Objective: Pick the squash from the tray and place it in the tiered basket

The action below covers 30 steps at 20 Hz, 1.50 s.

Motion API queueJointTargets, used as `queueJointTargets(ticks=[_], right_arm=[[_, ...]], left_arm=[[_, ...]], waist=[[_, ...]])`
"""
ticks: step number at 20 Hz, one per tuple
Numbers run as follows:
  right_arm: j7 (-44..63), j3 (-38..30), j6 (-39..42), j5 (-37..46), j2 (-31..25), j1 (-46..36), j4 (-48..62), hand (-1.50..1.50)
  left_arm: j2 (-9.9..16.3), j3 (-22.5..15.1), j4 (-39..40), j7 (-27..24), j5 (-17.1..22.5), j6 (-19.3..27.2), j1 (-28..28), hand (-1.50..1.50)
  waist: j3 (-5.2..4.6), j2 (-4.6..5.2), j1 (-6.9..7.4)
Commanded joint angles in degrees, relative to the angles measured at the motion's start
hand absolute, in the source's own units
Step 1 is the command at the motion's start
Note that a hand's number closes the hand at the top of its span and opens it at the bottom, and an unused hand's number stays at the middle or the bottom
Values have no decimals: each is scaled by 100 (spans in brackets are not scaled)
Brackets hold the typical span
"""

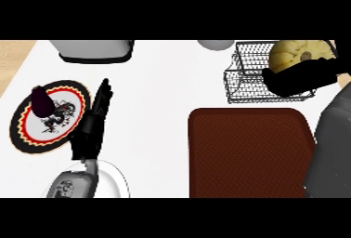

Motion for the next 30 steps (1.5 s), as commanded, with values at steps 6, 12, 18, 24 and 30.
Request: queueJointTargets(ticks=[6, 12, 18, 24, 30], right_arm=[[-684, -282, -855, 94, -1058, -350, 1599, 150], [-1249, 119, -2043, 518, -1246, 16, 2512, 150], [-926, -708, -2534, 133, -1023, -203, 3274, 150], [-1432, -1383, -3105, -622, -1116, -112, 3581, -150], [-1552, -2027, -4052, -1151, -993, -157, 3411, -150]], left_arm=[[-21, 82, 191, 2, -55, 16, -232, 0], [-9, 22, -126, 227, -23, -63, -43, 0], [20, 118, -87, 246, -55, -20, -253, 0], [-40, 67, -145, 241, -65, -4, -41, 0], [-142, 4, -134, 145, -18, -22, -22, 0]], waist=[[2, 12, -7], [3, 12, 14], [6, 25, 20], [6, 10, -2], [7, 7, -3]])
